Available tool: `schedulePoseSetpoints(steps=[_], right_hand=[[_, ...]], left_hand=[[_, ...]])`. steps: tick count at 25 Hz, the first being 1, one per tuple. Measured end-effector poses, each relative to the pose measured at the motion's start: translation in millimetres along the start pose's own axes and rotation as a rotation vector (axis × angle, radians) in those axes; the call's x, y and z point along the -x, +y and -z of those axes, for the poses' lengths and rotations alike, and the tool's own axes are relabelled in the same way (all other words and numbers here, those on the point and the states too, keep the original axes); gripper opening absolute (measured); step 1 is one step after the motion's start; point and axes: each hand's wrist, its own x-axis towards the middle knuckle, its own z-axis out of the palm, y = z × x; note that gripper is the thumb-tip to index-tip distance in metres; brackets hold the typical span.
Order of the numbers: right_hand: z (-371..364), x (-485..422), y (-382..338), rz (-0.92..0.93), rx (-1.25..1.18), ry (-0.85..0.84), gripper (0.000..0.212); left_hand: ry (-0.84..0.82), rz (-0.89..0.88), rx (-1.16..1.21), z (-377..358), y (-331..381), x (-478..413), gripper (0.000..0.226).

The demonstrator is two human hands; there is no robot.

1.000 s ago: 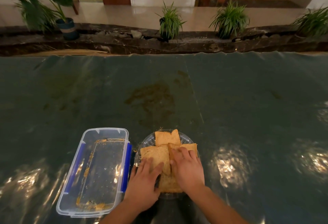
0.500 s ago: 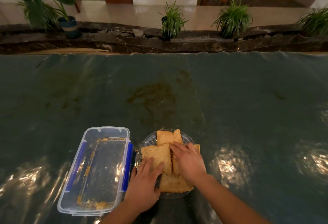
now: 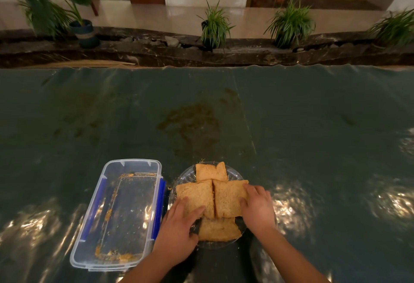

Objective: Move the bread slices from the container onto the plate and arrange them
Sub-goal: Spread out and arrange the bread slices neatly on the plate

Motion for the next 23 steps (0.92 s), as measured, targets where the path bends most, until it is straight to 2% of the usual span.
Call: schedulePoseSetpoints(steps=[5,8,10,13,23], right_hand=[[10.8,3.1,6.6,-0.004,-0.072,0.005,0.038],[15.1,26.3,10.7,0.102,-0.172,0.057,0.022],[11.2,45.7,11.5,0.205,-0.142,-0.019,0.014],[-1.0,57.9,10.2,0.211,-0.111,-0.105,0.013],[-13.8,60.9,7.0,0.235,-0.081,-0.079,0.013]], left_hand=[[0.004,-0.005,0.027,5.1,3.5,4.9,0.074],[0.07,-0.057,-0.006,6.6,5.0,14.5,0.062],[0.115,-0.119,-0.044,5.6,6.8,21.7,0.052],[0.131,-0.161,-0.044,4.1,8.2,29.3,0.044],[0.109,-0.172,-0.039,-2.5,11.2,37.1,0.052]])
